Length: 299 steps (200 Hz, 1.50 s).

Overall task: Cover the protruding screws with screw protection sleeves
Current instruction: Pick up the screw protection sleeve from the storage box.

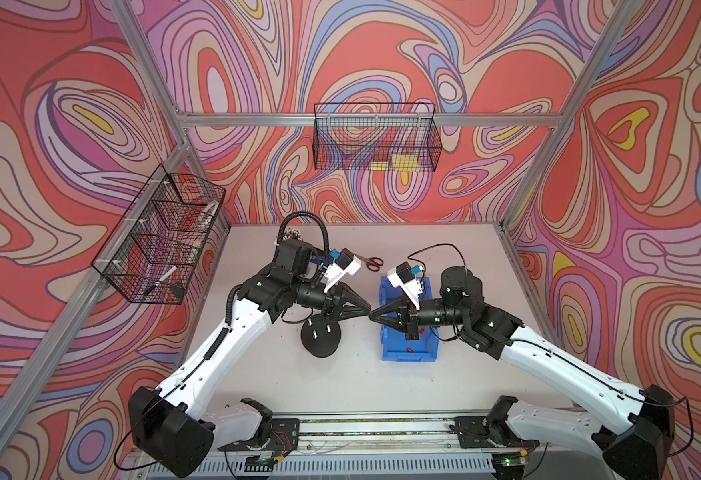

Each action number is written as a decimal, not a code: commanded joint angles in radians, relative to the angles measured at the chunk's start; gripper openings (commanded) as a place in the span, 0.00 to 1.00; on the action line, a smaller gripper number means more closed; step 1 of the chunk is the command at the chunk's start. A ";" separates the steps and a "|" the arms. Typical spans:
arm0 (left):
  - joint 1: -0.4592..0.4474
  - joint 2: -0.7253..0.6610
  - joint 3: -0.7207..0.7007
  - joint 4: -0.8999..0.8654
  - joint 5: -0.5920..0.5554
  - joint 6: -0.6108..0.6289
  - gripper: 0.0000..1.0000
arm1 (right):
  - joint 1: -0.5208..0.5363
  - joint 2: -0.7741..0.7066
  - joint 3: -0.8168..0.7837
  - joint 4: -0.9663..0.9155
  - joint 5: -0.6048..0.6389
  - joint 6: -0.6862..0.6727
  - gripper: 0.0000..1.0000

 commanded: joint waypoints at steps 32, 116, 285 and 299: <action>0.007 0.022 0.006 -0.038 0.010 0.036 0.21 | 0.002 -0.023 -0.011 0.000 0.015 -0.003 0.00; 0.007 0.023 0.011 -0.043 0.015 0.045 0.00 | 0.002 -0.023 -0.012 0.000 0.019 -0.002 0.00; 0.008 -0.045 -0.080 0.178 0.012 -0.114 0.00 | 0.002 -0.009 0.000 0.011 0.057 0.006 0.00; 0.007 -0.034 -0.069 0.154 0.026 -0.101 0.22 | 0.003 -0.009 0.000 0.011 0.055 0.006 0.00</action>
